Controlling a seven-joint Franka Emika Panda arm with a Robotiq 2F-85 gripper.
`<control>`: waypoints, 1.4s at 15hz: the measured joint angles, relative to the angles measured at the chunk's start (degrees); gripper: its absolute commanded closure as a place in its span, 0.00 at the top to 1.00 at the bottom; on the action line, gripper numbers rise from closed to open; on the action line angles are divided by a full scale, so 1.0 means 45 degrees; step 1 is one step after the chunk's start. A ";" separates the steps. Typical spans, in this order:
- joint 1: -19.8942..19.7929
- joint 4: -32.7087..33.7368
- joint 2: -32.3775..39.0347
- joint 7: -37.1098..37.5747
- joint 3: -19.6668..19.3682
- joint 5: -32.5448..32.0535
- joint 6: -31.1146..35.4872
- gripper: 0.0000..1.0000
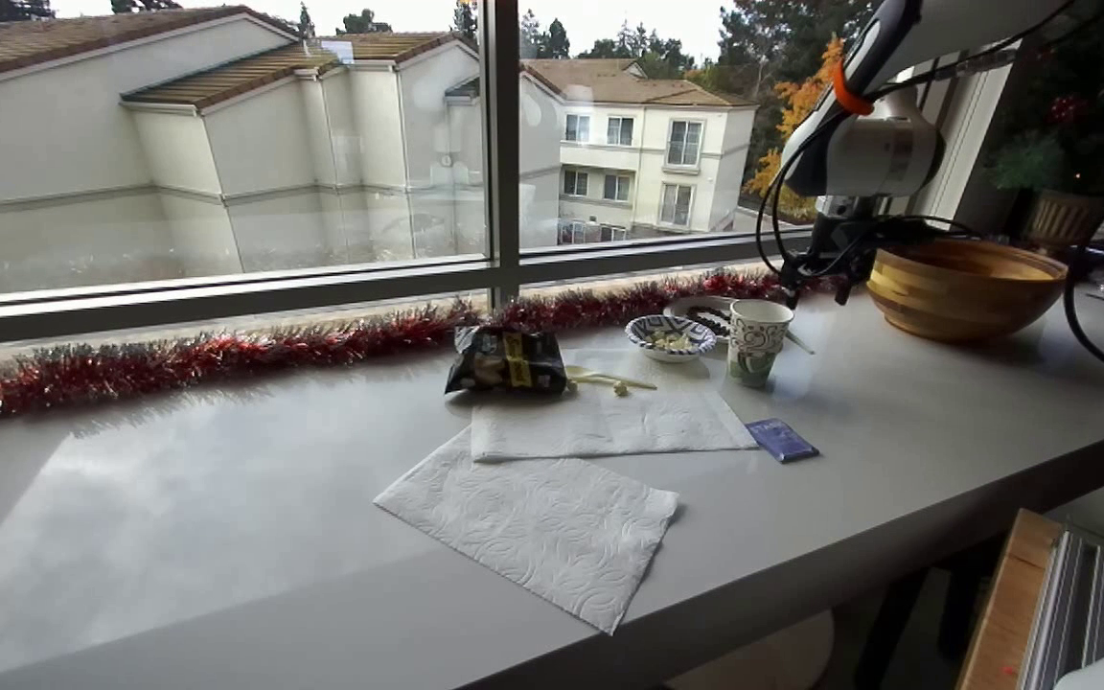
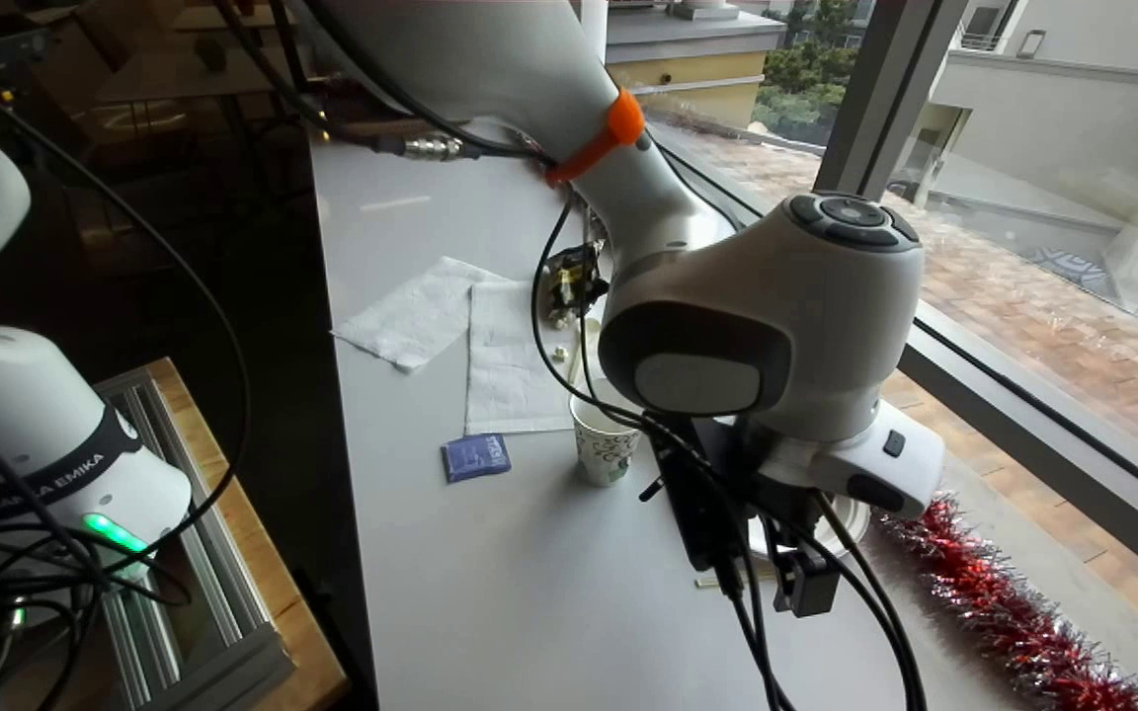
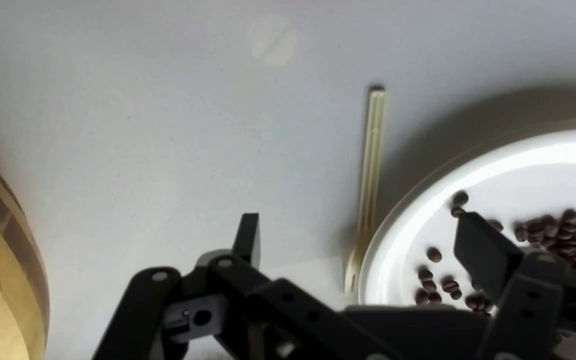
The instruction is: Use the white fork to pick up the white object from the napkin and put it in the black and white bowl.
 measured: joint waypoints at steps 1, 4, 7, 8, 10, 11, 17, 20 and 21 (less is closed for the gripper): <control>-0.0080 0.0139 0.0175 0.0000 0.0110 0.0000 0.0000 1.00; -0.0080 0.0541 0.0680 0.0301 0.0095 -0.0028 0.0000 1.00; 0.0004 0.0868 0.1095 0.0956 -0.0093 -0.0082 -0.0003 1.00; 0.0072 0.0960 0.1212 0.1222 -0.0215 -0.0131 -0.0012 1.00; 0.0263 0.1123 0.1425 0.1713 -0.0511 -0.0319 -0.0174 1.00; 0.0347 0.1182 0.1498 0.1879 -0.0623 -0.0404 -0.0329 1.00; 0.0578 0.1433 0.1598 0.1981 -0.0852 -0.0900 -0.1499 1.00; 0.0607 0.1530 0.1641 0.1969 -0.0846 -0.0947 -0.1608 1.00; 0.0606 0.1564 0.1671 0.1962 -0.0839 -0.0947 -0.1631 1.00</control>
